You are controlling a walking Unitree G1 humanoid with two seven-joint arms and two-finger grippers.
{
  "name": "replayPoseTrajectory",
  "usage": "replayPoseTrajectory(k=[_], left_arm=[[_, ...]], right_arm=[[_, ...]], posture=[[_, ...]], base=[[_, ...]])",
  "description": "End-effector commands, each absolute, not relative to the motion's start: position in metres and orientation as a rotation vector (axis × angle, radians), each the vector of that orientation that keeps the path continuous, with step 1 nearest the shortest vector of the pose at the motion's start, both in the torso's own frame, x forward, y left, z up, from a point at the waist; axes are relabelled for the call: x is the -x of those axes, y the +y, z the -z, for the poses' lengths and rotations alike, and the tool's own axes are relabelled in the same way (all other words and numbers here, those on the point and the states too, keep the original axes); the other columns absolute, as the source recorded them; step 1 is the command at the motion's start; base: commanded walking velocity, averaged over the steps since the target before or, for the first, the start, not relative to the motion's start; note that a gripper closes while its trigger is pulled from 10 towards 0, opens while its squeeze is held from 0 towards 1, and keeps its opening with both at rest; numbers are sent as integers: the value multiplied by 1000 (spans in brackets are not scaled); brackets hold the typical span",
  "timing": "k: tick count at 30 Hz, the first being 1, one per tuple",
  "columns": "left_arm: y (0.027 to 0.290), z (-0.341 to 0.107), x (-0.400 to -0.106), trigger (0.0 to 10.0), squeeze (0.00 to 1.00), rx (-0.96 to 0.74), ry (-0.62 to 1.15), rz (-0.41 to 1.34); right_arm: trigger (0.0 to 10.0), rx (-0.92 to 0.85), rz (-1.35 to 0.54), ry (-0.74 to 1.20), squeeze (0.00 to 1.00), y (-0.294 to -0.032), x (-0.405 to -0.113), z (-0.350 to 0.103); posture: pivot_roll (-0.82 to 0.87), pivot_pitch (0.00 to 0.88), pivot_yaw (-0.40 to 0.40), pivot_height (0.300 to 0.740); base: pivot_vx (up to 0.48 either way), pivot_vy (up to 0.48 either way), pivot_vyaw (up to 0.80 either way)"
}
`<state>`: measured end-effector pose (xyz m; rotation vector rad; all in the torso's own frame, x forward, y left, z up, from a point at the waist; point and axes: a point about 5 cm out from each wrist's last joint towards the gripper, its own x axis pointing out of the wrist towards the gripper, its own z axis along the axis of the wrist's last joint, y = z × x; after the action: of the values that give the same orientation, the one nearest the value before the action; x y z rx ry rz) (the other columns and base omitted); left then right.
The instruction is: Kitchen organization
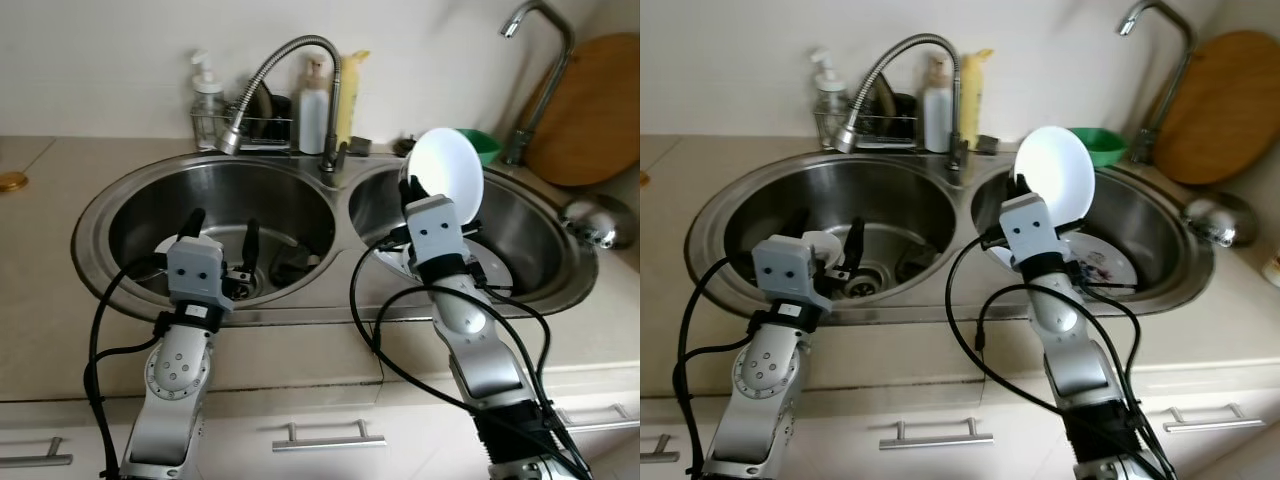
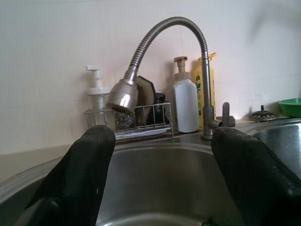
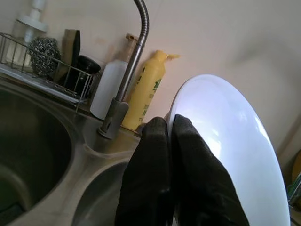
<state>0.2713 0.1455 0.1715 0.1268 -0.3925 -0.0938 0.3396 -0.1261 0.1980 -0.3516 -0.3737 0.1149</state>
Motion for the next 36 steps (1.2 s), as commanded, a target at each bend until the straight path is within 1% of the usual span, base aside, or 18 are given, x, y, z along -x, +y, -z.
replayPoseTrajectory(k=[1, 2, 3, 6, 7, 10, 11, 17, 18, 19, 20, 21, 22, 23, 24, 28, 35, 36], left_arm=[[139, -172, -271, 10000, 0, -124, -395, 112], [139, -172, -271, 10000, 0, -123, -398, 111], [139, -172, -271, 10000, 0, -123, -398, 111], [138, -173, -272, 10000, 0, -122, -402, 111], [137, -173, -272, 10000, 0, -120, -404, 110], [137, -173, -272, 10000, 0, -120, -404, 110], [137, -173, -272, 10000, 0, -118, -405, 107], [136, -173, -271, 10000, 0, -117, -405, 102], [136, -173, -271, 10000, 0, -117, -404, 101], [136, -173, -271, 10000, 0, -117, -404, 100], [137, -173, -271, 10000, 0, -117, -404, 99], [137, -173, -271, 10000, 0, -116, -404, 98], [136, -173, -271, 10000, 0, -115, -403, 98], [136, -173, -271, 10000, 0, -115, -402, 98], [136, -172, -271, 10000, 0, -114, -401, 99], [135, -171, -271, 10000, 0, -112, -398, 104], [134, -171, -271, 10000, 0, -111, -398, 107], [134, -171, -271, 10000, 0, -108, -395, 108]], right_arm=[[0, 323, -79, -338, 0, -139, -348, -199], [0, 299, -89, -286, 0, -141, -359, -197], [0, 299, -89, -286, 0, -141, -359, -197], [0, 295, -110, -217, 0, -142, -372, -195], [0, 272, -116, -143, 0, -144, -382, -191], [0, 257, -112, -107, 0, -145, -386, -189], [0, 191, -88, -9, 0, -150, -395, -182], [39, 64, -14, 222, 0, -162, -401, -157], [8510, 46, -1, 260, 0, -163, -400, -152], [8510, 37, 7, 283, 0, -164, -399, -149], [10000, 3, 35, 307, 0, -168, -398, -145], [10000, -20, 54, 321, 0, -170, -397, -143], [10000, -56, 68, 324, 78, -173, -397, -142], [10000, -80, 76, 326, 78, -174, -397, -141], [10000, -106, 85, 320, 1000, -176, -397, -142], [10000, -152, 100, 291, 1000, -181, -399, -146], [10000, -164, 100, 270, 1000, -181, -400, -150], [10000, -147, 84, 235, 1000, -177, -401, -155]], posture=[[55, 0, -53, 740], [62, 0, -57, 740], [62, 0, -57, 740], [66, 0, -61, 740], [69, 0, -67, 740], [69, 0, -67, 740], [73, 0, -73, 740], [81, 0, -82, 740], [82, 0, -83, 740], [83, 0, -83, 740], [83, 0, -83, 740], [83, 0, -83, 740], [83, 0, -83, 740], [83, 0, -83, 740], [74, 0, -81, 740], [65, 0, -75, 740], [63, 0, -75, 740], [62, 0, -75, 740]], base=[[0, 0, 0], [0, 0, 0], [0, 0, 0], [0, 0, 0], [0, 0, 0], [0, 0, 0], [0, 0, 0], [0, 0, 0], [0, 0, 0], [0, 0, 0], [0, 0, 0], [0, 0, 0], [0, 0, 0], [0, 0, 0], [0, 0, 0], [0, 0, 0], [0, 0, 0], [0, 0, 0]])
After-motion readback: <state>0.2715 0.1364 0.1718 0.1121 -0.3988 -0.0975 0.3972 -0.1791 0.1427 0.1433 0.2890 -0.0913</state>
